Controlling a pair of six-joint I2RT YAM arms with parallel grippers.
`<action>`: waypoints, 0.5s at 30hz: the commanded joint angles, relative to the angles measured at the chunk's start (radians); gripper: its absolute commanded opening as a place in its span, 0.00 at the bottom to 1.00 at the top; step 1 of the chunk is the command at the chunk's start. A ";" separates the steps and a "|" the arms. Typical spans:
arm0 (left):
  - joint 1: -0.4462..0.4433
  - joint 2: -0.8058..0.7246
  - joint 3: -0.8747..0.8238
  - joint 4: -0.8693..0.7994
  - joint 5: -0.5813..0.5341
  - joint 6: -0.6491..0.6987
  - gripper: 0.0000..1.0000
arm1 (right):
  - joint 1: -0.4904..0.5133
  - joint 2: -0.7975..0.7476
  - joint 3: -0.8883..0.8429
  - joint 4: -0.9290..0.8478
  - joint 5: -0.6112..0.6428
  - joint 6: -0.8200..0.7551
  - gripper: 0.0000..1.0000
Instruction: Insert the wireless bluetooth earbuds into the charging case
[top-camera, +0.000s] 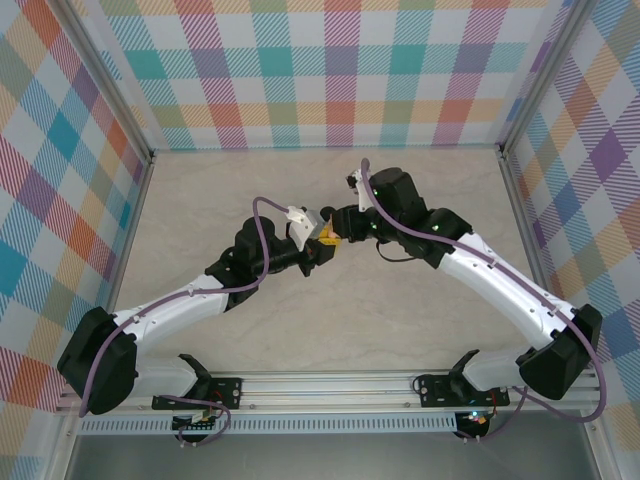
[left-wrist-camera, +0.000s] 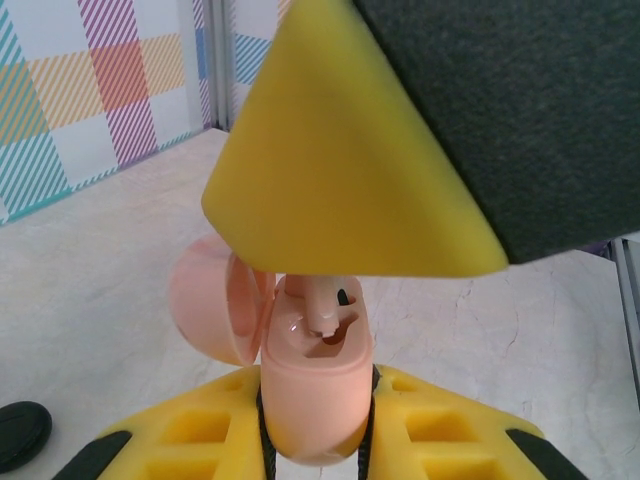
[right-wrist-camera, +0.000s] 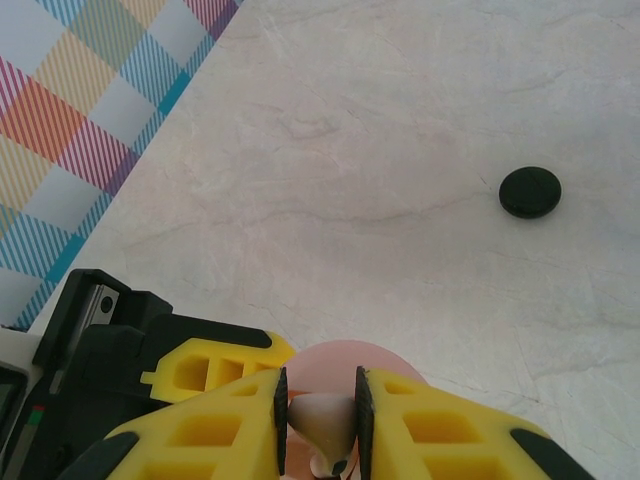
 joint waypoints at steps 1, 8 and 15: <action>-0.017 -0.012 0.041 0.019 -0.003 -0.014 0.24 | 0.014 0.012 0.031 -0.016 0.012 -0.027 0.27; -0.018 -0.014 0.040 0.019 -0.025 -0.026 0.24 | 0.025 0.012 0.031 -0.031 0.042 -0.036 0.27; -0.017 -0.017 0.040 0.023 -0.025 -0.033 0.24 | 0.032 0.017 0.039 -0.040 0.038 -0.044 0.27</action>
